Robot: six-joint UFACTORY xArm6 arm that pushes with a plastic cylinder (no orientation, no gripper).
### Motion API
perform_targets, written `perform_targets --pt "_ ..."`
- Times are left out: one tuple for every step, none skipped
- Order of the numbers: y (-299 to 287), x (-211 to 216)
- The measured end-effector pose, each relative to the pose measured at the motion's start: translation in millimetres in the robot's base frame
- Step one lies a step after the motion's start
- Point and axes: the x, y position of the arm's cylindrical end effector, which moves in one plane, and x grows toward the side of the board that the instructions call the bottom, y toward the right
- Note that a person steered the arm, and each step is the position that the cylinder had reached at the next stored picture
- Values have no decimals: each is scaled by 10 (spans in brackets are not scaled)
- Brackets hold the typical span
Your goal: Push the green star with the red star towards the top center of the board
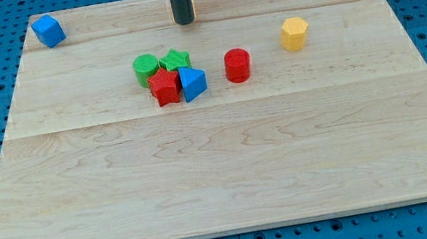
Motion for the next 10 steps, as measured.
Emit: perform_targets --pt "-32 158" --pt "-175 629" --pt "-838 865" --pt "-1346 995" --pt "-1547 1006" --pt "-1761 1019" --pt "-1836 1406" --pt "-1592 1544" --pt "-1218 1416" --pt "-1157 1225"
